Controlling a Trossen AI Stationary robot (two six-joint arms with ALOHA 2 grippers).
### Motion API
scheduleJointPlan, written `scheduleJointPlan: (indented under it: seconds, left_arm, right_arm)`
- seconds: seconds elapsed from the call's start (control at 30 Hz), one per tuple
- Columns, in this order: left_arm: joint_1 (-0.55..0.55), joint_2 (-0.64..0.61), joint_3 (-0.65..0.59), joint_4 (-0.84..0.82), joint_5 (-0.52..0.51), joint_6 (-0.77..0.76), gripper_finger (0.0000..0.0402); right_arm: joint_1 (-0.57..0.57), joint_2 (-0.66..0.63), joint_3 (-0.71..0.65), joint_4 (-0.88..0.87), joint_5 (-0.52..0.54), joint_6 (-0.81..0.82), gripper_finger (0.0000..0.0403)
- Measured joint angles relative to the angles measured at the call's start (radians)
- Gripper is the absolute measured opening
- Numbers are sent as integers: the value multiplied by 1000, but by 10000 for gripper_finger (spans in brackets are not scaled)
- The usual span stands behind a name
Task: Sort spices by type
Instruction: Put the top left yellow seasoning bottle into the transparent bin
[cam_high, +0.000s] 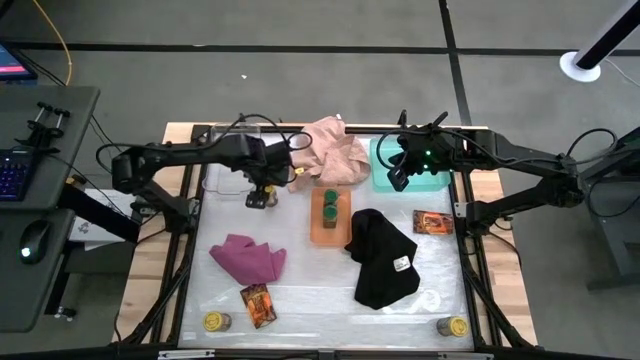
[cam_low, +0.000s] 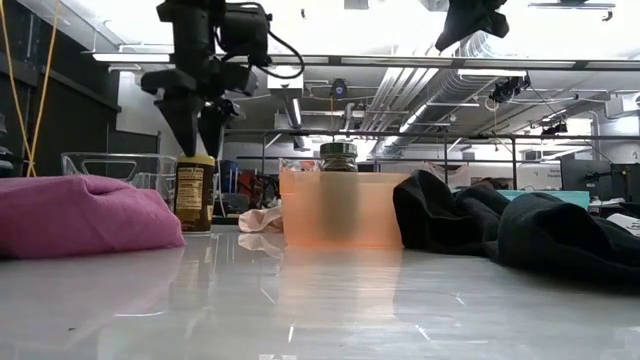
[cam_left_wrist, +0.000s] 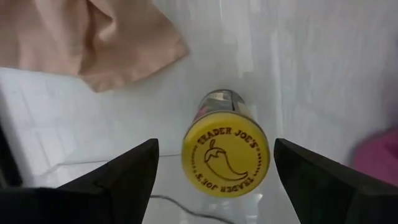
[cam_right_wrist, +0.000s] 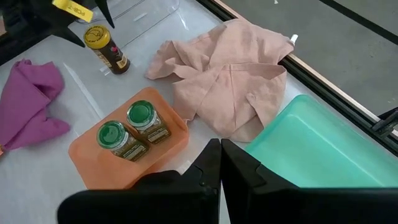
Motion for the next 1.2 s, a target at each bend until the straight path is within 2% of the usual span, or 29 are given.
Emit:
scheduleJointPlan:
  seconds: [0.5, 0.6, 0.7, 0.73, 0.77, 0.93, 1.03, 1.2]
  left_arm:
    - [2, 124, 0, -21, -5, -11, 299]
    - [2, 126, 0, -13, -8, -11, 268]
    - [2, 119, 0, 6, -9, -25, 210]
    - [2, 114, 0, 11, -7, -39, 190]
    - [4, 108, 0, 11, -3, -49, 187]
    - [30, 46, 3, 9, 21, -66, 187]
    - [78, -28, 51, 15, 0, -96, 187]
    - [206, -162, 148, 81, -149, -153, 187]
  right_arm:
    - [0, 0, 0, -4, 0, 0, 0]
    - [0, 0, 0, -4, 0, 0, 0]
    - [0, 0, 0, -5, 0, 0, 0]
    - [0, 0, 0, -5, 0, 0, 0]
    - [0, 0, 0, -4, 0, 0, 0]
    - [0, 0, 0, -4, 0, 0, 0]
    - [0, 0, 0, -4, 0, 0, 0]
    - [0, 0, 0, -4, 1, 0, 0]
